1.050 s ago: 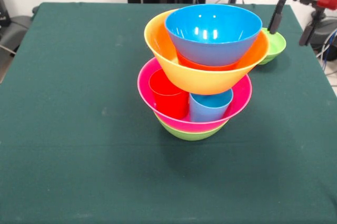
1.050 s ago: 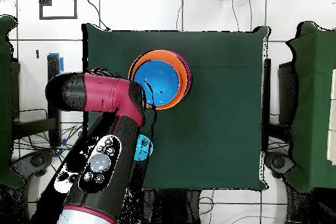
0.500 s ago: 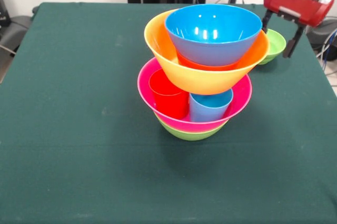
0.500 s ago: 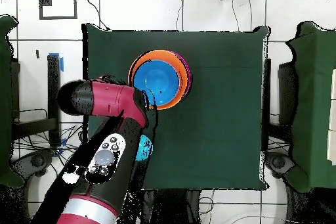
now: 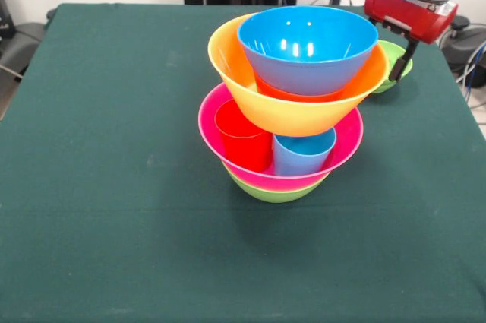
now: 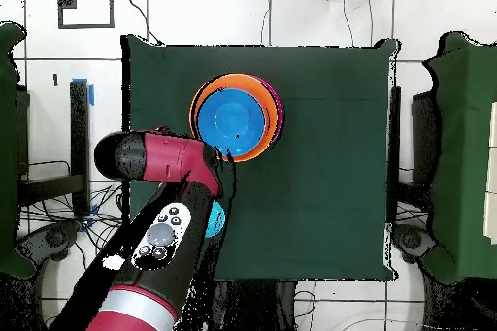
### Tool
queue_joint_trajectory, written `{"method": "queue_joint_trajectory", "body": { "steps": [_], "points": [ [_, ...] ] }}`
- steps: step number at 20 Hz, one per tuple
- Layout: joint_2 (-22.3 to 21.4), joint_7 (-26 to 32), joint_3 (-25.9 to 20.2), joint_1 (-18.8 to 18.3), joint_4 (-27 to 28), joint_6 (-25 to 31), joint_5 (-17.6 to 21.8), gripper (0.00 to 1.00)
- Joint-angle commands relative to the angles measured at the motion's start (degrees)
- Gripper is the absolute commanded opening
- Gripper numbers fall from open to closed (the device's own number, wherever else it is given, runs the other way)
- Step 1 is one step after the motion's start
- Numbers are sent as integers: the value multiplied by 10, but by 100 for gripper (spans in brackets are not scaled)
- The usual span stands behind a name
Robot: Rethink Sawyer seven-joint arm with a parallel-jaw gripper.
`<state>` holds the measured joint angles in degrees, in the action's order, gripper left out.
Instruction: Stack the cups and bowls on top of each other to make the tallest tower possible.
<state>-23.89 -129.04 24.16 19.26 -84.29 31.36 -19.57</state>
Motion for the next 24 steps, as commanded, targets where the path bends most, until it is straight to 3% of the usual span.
{"method": "queue_joint_trajectory", "body": {
  "steps": [1,24],
  "points": [
    [9,-52,-76,-1,-44,-8,15,100],
    [23,-80,-128,0,-57,-52,-11,100]
  ]
}}
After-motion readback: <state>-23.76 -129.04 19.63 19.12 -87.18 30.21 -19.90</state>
